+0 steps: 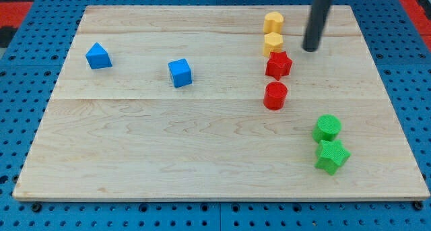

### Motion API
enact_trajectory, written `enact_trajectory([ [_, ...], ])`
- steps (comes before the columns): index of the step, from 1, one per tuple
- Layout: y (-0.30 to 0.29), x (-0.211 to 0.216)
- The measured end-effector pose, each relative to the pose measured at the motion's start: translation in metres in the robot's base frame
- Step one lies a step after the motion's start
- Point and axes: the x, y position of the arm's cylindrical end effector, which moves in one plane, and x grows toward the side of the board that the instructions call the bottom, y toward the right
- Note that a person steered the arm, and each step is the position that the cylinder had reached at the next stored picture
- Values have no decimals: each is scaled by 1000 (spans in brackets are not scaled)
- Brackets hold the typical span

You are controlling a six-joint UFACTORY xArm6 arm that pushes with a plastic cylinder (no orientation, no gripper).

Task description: Place the arm close to the red circle

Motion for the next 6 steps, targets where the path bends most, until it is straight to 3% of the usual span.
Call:
enact_trajectory([
  [1,21,57],
  [2,-3,111],
  [4,-86,159],
  [6,-113,143],
])
